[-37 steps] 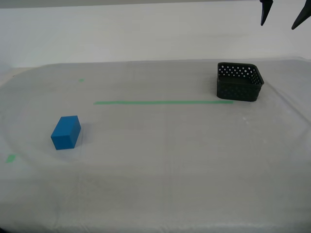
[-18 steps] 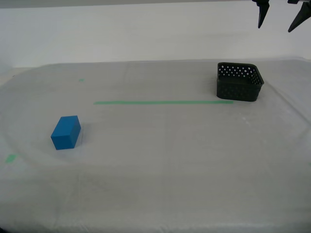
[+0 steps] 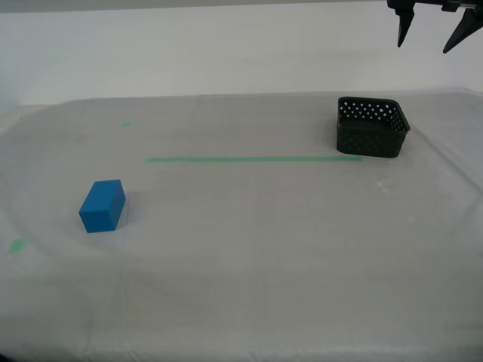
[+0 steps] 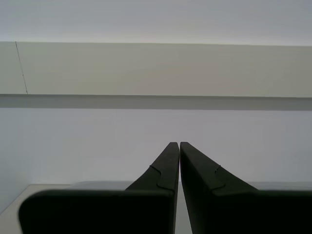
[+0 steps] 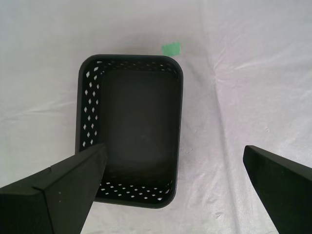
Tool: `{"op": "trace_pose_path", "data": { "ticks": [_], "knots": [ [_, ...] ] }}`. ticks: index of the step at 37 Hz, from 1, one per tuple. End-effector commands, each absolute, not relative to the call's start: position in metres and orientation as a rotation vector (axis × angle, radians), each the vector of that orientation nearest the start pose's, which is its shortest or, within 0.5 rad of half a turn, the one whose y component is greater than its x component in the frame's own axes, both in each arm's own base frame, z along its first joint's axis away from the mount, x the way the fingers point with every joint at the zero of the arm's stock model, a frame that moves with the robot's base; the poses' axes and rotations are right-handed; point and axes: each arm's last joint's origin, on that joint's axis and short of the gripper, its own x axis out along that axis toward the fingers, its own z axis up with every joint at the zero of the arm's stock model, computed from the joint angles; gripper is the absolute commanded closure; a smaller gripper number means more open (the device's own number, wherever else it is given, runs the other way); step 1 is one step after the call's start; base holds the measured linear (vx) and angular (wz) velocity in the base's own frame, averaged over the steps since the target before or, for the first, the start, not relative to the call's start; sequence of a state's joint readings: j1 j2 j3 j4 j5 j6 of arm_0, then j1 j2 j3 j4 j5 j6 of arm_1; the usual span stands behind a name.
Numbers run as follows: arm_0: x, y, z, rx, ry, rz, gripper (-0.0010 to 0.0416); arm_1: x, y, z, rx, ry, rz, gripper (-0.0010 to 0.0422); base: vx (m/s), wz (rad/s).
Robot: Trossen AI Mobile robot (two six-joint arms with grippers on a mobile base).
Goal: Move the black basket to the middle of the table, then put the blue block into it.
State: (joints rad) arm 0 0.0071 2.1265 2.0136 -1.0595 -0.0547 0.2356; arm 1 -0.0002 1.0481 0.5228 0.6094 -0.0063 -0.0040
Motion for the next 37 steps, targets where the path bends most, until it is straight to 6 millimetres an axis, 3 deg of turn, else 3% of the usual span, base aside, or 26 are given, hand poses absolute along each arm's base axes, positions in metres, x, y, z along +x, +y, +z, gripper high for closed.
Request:
{"op": "trace_pose_path", "data": {
  "ticks": [1,14,37],
  "knots": [
    [0.449,0.005,0.266,0.234,1.184,-0.089,0.0012,0.227,0.0,0.27,-0.003,-0.091,0.006,0.0412,0.0,0.0],
    [0.452,0.005,0.26,0.234,1.161,-0.086,0.0012,0.227,0.0,0.27,-0.003,-0.091,0.006,0.0412,0.0,0.0],
    [0.438,0.005,0.172,0.232,1.243,-0.097,0.0012,0.227,0.0,0.27,-0.003,-0.091,0.006,0.0412,0.0,0.0]
  ]
}}
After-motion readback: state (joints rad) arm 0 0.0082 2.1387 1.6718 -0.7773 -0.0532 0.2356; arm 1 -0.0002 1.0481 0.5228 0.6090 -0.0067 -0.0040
